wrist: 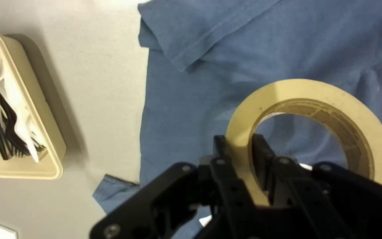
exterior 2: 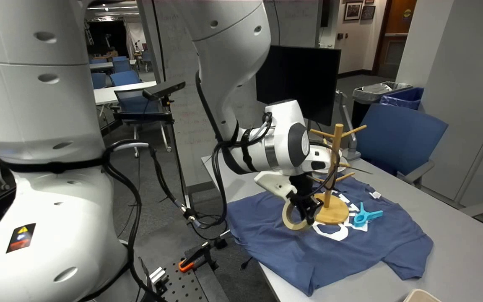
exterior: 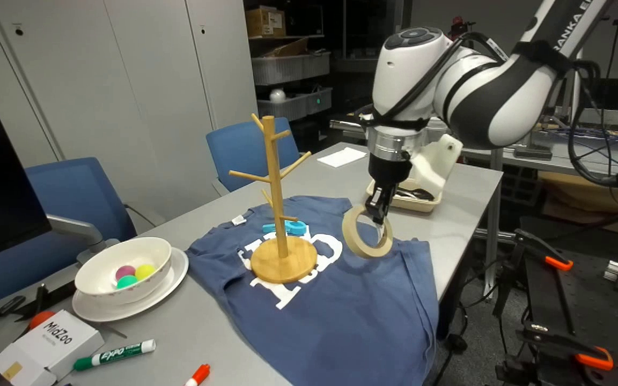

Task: Take the masking tape off the hanger and put it on the table

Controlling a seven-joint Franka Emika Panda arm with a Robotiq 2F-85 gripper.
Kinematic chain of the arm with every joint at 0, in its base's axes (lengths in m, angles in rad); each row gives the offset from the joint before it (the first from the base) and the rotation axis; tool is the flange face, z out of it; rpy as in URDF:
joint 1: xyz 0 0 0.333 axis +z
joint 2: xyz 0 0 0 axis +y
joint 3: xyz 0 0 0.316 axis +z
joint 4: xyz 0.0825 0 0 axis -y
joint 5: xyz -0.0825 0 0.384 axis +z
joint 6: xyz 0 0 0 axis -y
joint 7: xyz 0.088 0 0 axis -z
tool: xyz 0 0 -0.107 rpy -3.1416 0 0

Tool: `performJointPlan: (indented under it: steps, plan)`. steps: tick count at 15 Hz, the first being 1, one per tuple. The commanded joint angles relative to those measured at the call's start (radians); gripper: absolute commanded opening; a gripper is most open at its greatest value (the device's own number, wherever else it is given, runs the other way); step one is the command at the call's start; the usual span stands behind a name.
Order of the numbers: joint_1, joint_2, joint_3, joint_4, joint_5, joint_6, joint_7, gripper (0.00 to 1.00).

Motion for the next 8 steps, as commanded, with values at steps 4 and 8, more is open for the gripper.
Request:
performJointPlan:
  steps: [4, 8]
  plan:
    - [0.105, 0.054, -0.094, 0.165, 0.135, -0.153, -0.151, 0.06]
    - [0.14, 0.084, -0.124, 0.171, 0.212, -0.145, -0.202, 0.06]
